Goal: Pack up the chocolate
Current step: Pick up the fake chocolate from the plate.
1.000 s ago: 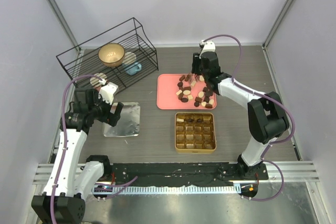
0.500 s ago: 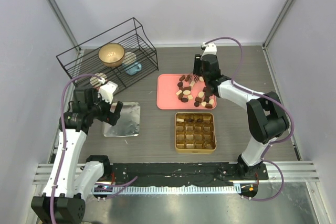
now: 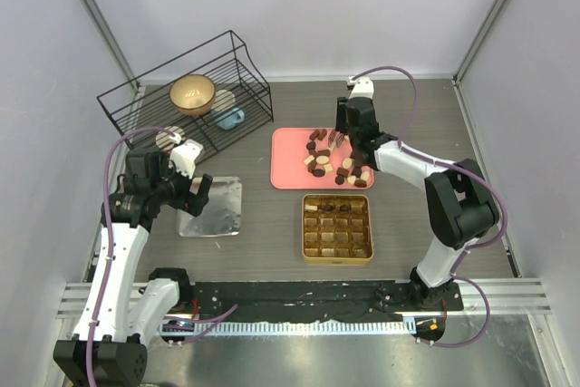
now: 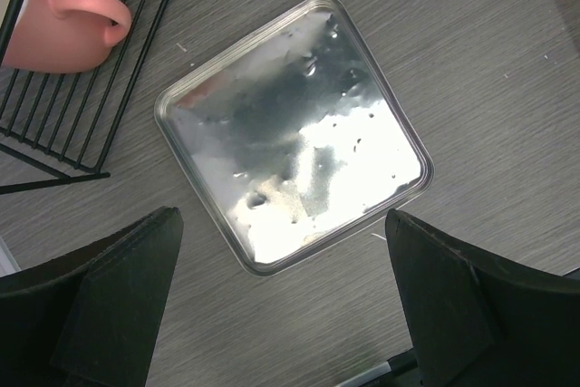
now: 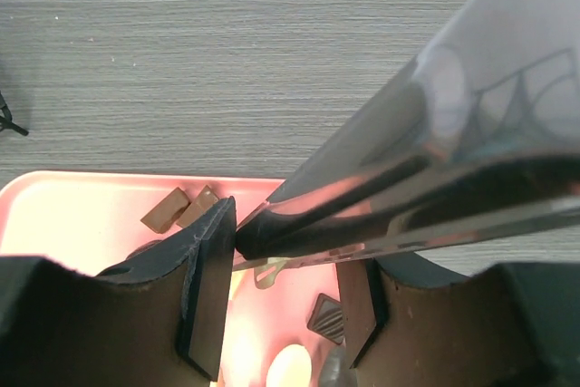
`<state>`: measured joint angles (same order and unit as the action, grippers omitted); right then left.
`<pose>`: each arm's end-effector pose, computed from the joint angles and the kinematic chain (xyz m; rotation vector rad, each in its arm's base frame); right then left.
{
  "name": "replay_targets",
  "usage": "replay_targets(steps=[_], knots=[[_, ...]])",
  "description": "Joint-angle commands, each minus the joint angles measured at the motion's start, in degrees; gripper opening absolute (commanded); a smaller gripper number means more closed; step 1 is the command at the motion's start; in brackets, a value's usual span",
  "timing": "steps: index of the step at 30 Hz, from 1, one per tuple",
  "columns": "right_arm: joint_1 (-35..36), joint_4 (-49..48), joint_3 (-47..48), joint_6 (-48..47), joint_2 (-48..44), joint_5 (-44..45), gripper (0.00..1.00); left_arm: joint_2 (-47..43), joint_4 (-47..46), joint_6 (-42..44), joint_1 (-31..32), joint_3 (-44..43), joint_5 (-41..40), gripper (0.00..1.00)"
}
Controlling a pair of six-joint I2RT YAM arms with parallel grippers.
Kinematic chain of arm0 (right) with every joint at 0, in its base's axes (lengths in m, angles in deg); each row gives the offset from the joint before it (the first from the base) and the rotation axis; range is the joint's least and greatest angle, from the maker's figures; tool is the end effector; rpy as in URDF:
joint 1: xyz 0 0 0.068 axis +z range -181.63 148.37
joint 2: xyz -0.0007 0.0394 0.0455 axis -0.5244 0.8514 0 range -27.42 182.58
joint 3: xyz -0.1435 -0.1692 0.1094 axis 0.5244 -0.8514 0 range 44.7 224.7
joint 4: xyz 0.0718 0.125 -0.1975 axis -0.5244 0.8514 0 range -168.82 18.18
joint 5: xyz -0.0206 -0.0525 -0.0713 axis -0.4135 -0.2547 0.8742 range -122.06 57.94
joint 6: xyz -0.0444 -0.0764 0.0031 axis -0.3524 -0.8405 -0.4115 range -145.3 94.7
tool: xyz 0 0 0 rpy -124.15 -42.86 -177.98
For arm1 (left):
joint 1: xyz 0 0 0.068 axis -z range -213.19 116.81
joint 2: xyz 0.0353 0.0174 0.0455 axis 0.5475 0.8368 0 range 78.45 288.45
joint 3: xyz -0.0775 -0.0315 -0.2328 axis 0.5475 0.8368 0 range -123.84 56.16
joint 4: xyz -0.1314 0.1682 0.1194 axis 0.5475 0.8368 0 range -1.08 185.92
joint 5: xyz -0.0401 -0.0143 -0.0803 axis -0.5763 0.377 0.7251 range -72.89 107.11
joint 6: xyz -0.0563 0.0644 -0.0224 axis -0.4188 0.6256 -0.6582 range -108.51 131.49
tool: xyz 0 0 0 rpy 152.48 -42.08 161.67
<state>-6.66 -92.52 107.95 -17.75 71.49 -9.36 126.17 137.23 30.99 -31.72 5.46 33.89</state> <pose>0.3863 0.1463 0.2098 -0.0334 1.9229 -0.0072 0.1879 -0.0276 0.2549 0.5613 2.2587 -0.1891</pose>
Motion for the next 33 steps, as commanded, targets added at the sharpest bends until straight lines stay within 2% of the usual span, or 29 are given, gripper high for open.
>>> replay_targets(steps=[1,9,19,33], knots=[[1.66,3.94,-0.84,-3.77,-2.94,5.16,0.5,-0.26,0.11,-0.7,-0.24,-2.92,1.68,0.99],[4.91,4.2,1.09,-9.66,-3.38,13.77,0.51,-0.79,0.55,-0.87,-0.24,-3.09,2.47,0.98],[5.44,6.13,3.9,-7.64,-2.15,9.39,0.56,-1.67,0.99,-0.35,-0.24,-2.92,2.3,0.98],[9.04,6.75,3.91,-2.81,0.58,10.79,0.56,-2.9,1.69,0.97,-0.33,-2.21,2.56,0.97]])
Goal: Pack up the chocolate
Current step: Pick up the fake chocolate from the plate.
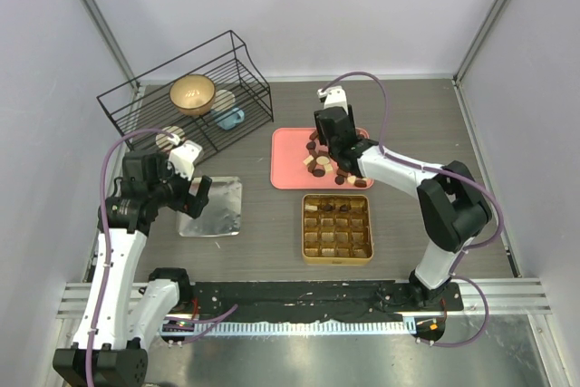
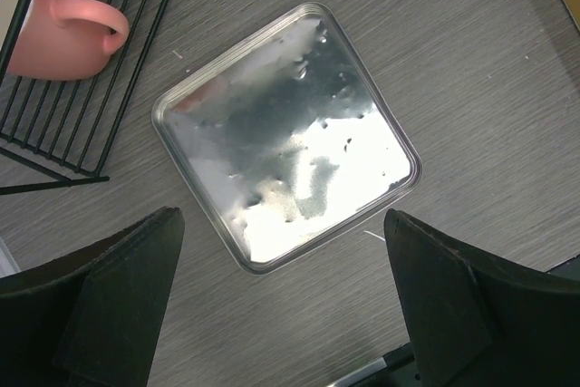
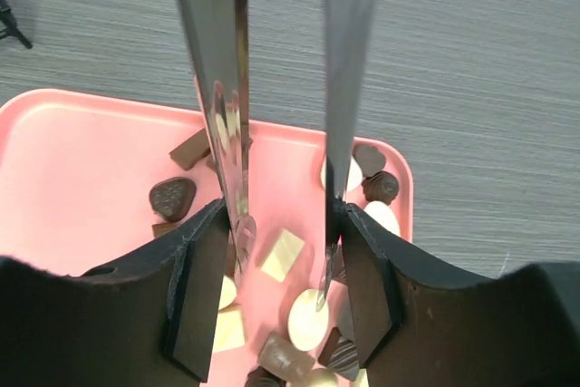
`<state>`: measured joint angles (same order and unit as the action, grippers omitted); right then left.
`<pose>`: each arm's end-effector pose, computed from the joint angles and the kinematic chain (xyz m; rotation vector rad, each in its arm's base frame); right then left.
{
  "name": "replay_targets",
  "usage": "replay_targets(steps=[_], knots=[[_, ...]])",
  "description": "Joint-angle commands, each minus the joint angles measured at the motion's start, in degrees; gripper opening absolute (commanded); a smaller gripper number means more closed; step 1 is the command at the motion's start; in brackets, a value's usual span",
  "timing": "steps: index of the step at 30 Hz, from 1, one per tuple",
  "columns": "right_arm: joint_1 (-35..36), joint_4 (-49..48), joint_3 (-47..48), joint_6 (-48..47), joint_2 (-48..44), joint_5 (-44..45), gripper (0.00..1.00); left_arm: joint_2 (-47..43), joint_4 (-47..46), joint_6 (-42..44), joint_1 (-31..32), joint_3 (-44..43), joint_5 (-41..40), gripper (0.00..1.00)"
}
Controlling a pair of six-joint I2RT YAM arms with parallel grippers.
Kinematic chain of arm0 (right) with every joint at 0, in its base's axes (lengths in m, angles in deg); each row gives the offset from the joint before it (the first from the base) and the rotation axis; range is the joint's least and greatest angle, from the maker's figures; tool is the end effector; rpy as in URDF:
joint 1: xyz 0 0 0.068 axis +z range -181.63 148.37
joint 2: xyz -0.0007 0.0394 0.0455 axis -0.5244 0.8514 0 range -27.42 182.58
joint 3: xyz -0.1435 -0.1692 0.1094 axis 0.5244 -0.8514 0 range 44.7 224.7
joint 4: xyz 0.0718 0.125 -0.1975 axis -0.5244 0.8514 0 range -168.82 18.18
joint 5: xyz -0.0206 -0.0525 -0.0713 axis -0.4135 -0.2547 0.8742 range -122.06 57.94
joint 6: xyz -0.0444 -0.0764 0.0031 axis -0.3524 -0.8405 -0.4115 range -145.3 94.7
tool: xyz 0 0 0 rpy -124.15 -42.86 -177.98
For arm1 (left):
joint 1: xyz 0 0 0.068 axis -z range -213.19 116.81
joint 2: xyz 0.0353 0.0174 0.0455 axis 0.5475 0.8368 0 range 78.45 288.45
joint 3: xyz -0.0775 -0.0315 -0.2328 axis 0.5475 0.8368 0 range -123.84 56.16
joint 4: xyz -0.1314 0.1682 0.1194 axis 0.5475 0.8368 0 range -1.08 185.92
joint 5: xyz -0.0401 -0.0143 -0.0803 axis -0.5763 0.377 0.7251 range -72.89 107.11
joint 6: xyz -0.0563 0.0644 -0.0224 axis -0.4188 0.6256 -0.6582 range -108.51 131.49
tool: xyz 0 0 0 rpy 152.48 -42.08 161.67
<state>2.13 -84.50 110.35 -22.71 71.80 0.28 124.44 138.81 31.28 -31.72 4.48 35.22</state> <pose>0.3595 0.1897 0.2068 -0.1962 1.9715 -0.1712 0.1807 -0.0292 0.2630 0.5762 2.2308 -0.2073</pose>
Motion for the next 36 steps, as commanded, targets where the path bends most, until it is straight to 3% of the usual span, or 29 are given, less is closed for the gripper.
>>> replay_targets(steps=[1,9,21,36], knots=[[0.17,-1.88,1.41,2.33,0.27,1.32,0.55,-1.17,0.03,0.86,-0.25,-1.14,1.31,0.97],[0.26,-4.52,0.01,2.69,0.28,1.68,0.4,-1.53,0.3,1.57,-0.24,-1.05,1.05,0.96],[-0.71,-18.49,-7.64,-1.19,-1.13,0.18,0.3,-2.23,1.26,2.0,-0.24,-0.62,1.49,0.95],[-0.27,-18.76,-13.26,-1.63,-16.95,-6.93,0.19,-3.63,0.91,2.01,-0.24,0.0,1.4,0.94]])
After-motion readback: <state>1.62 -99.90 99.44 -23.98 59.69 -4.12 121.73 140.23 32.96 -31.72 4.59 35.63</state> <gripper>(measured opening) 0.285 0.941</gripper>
